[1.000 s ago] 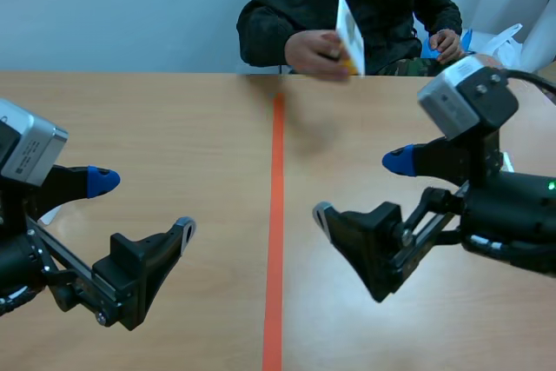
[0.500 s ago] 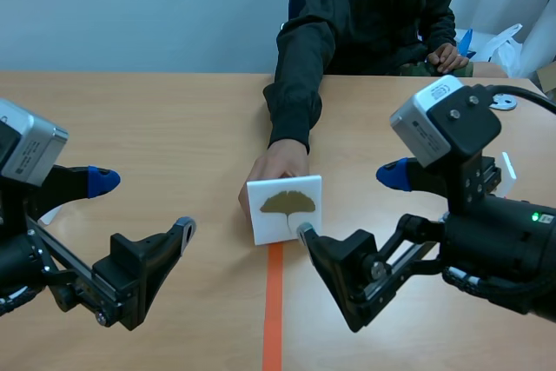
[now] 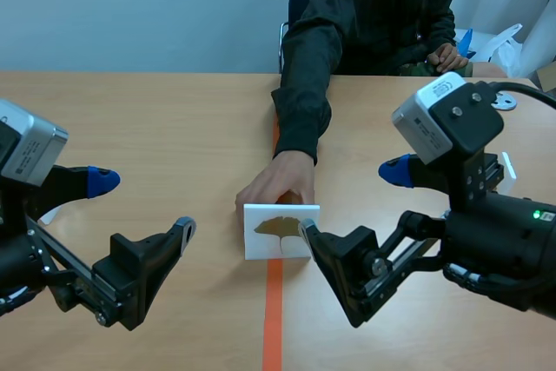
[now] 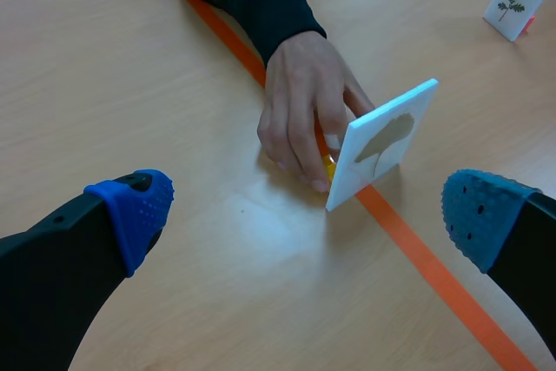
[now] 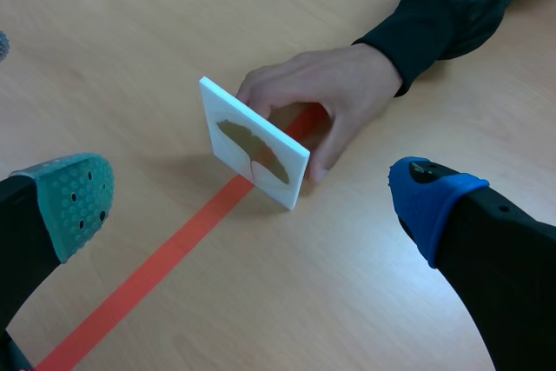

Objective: Sort the leaf by its shape. The table is split by an orange tape line. A compound leaf with several leaflets goes to the left side, a simple leaf with one blade goes to the right side. Return to the home posture when a red brick is placed on the table.

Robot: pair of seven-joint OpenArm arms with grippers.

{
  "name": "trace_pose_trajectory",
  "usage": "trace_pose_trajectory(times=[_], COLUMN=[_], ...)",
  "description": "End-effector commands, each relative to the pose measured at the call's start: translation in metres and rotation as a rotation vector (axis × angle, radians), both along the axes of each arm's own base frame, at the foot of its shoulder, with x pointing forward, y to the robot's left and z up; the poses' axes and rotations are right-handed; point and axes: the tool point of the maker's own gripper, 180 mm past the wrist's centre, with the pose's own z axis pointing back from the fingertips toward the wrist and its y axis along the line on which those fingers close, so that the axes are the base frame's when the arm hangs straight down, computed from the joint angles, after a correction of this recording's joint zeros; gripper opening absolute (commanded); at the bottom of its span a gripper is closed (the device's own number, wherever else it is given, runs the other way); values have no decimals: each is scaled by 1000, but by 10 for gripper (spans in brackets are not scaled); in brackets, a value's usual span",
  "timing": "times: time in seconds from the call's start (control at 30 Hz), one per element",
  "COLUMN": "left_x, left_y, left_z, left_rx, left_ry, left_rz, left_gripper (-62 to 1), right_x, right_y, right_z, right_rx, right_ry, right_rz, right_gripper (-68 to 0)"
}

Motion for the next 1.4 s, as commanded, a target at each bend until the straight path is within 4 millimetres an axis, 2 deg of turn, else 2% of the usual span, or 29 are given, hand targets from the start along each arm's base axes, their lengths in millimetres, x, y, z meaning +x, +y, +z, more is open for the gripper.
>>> trace_pose_trajectory(times=[0.0, 0.3, 0.63, 0.77, 1.0, 1.37], left_x=[3, 1, -3, 3, 17, 37], left_y=[-1, -3, -17, -23, -32, -67], left_z=[6, 6, 4, -6, -37, -58], left_rx=[-18, -19, -17, -3, -19, -62], left_ry=[-19, -17, -19, -16, 11, -33], left_rz=[2, -14, -113, -144, -171, -274], left_gripper=[14, 14, 14, 14, 14, 14], right_x=[4, 4, 4, 4, 4, 4], right_y=[2, 2, 1, 1, 1, -1], right_z=[9, 9, 9, 9, 9, 7], right_rx=[17, 17, 16, 16, 13, -17], right_ry=[-29, -29, -29, -29, -30, -40], right_rz=[2, 2, 2, 2, 3, 3], right_gripper=[4, 4, 4, 4, 4, 4])
